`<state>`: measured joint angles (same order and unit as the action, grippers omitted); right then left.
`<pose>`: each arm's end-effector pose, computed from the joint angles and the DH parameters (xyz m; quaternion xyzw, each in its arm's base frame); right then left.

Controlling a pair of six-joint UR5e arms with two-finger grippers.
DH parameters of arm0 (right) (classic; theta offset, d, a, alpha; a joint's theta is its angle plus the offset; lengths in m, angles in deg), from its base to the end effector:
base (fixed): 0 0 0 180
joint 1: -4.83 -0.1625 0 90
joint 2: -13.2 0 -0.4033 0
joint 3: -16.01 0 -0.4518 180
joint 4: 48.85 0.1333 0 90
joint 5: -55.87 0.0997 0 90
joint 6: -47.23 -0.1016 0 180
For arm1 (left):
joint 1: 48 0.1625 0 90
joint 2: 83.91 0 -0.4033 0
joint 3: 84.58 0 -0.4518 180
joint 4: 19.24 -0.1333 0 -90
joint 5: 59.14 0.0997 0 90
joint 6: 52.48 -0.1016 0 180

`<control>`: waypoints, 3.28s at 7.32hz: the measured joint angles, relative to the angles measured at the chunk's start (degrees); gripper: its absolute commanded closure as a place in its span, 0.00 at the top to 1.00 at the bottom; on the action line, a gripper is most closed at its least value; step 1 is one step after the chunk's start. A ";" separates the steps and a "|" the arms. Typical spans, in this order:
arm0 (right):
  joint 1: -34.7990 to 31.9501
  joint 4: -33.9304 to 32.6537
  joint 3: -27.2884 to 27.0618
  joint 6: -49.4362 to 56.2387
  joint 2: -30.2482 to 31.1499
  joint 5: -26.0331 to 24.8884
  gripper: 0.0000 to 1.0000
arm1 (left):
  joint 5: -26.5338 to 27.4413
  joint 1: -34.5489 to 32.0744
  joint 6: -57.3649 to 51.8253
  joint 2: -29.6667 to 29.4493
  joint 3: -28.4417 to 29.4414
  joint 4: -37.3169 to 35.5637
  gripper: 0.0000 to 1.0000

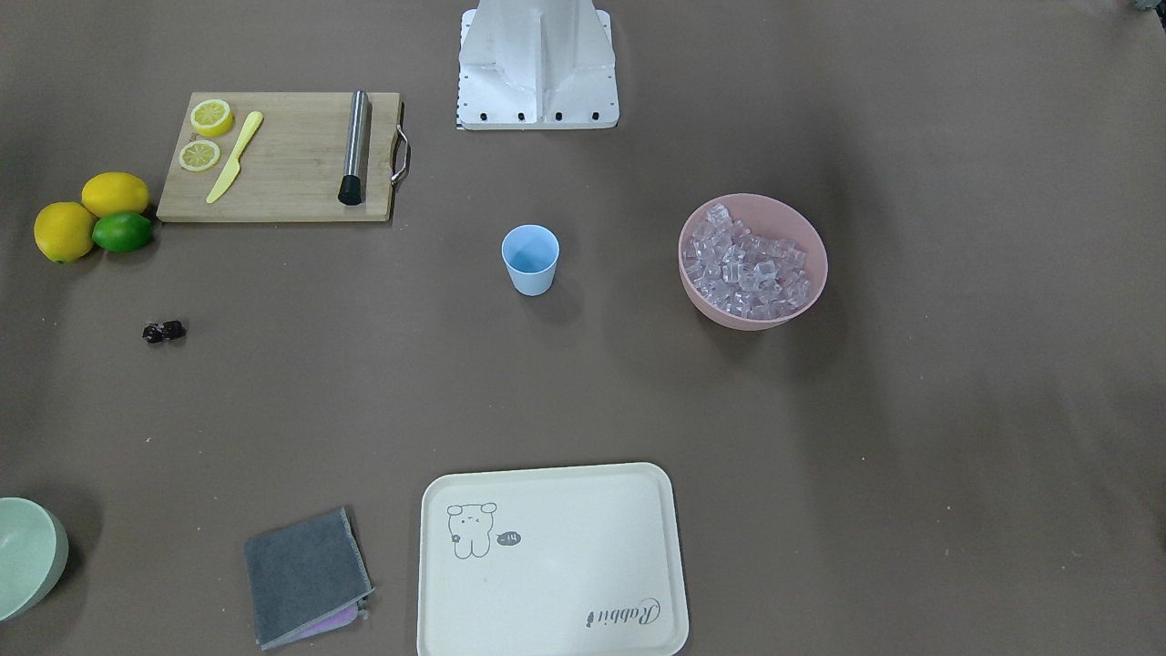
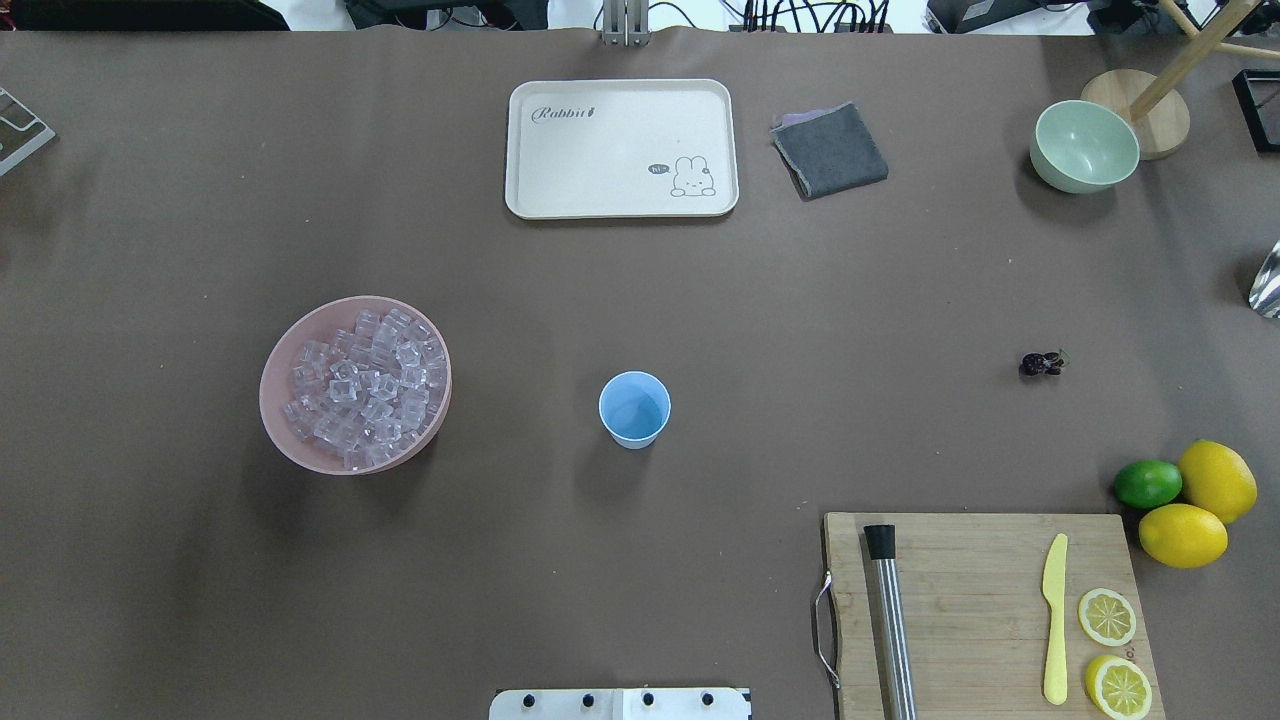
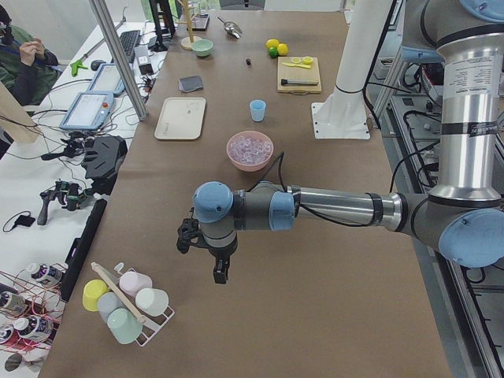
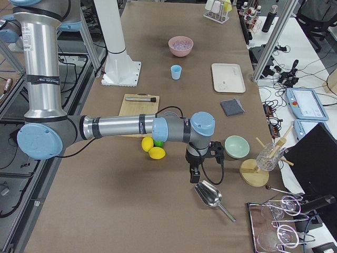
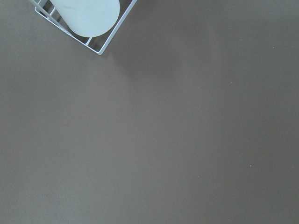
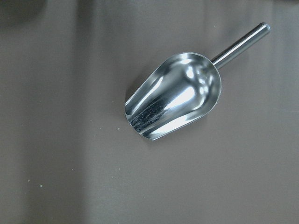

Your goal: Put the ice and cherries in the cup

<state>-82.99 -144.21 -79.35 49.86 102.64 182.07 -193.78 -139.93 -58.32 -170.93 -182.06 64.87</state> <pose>0.0522 -0.5562 0.6002 0.0059 -0.3107 -0.0414 0.9496 -0.0796 -0.5250 0.6045 0.0145 0.3796 0.0270 0.9246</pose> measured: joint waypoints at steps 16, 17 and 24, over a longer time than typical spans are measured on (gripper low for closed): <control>-0.37 13.08 -6.05 -2.26 -0.41 8.08 1.00 | 0.22 -0.67 0.87 0.51 -2.15 23.44 0.99; -0.40 13.66 -6.18 -3.51 -0.17 8.69 1.00 | 0.25 -0.71 1.16 0.79 -2.58 26.14 0.99; 1.24 19.39 -6.60 -15.23 -0.78 8.77 1.00 | -0.77 11.50 25.54 -0.24 -9.89 32.60 0.99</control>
<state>-81.75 -124.82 -85.95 34.63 101.86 190.84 -194.55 -128.43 -32.78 -171.16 -191.95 97.47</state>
